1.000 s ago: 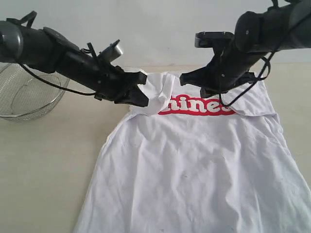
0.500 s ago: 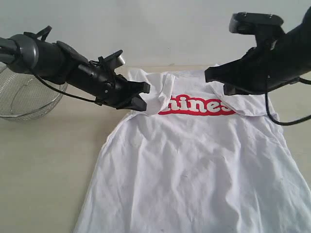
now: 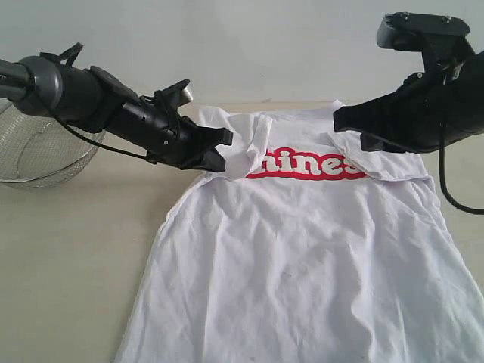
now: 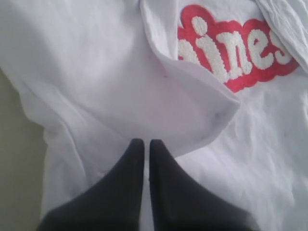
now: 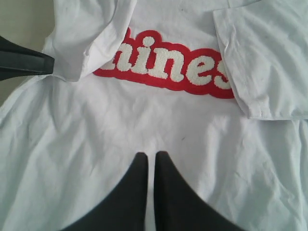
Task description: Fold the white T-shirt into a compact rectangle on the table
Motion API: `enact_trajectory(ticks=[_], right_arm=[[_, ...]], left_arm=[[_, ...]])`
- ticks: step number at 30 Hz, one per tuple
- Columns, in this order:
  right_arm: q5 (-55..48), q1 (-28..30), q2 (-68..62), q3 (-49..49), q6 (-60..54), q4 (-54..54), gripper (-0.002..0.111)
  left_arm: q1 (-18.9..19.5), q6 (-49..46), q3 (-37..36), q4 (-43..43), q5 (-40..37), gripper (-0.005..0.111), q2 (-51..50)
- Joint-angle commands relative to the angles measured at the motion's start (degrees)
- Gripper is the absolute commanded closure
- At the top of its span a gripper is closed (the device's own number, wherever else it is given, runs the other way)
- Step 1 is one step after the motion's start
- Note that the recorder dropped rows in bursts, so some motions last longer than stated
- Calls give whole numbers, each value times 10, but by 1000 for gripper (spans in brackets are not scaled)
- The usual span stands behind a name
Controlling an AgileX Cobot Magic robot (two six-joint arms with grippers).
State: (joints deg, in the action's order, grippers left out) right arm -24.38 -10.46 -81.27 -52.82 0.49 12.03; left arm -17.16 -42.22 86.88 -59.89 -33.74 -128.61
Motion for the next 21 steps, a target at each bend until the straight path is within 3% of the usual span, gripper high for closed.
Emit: enact_trajectory(ticks=[1, 15, 21], right_arm=[[-3, 0, 7, 2, -9, 13, 108], [-6, 0, 7, 2, -14, 17, 108], [-6, 0, 7, 2, -14, 17, 108]], left_arm=[[-3, 9, 3, 6, 18, 102, -4], [3, 22, 3, 15, 22, 102, -20], [11, 64, 3, 68, 27, 102, -20]])
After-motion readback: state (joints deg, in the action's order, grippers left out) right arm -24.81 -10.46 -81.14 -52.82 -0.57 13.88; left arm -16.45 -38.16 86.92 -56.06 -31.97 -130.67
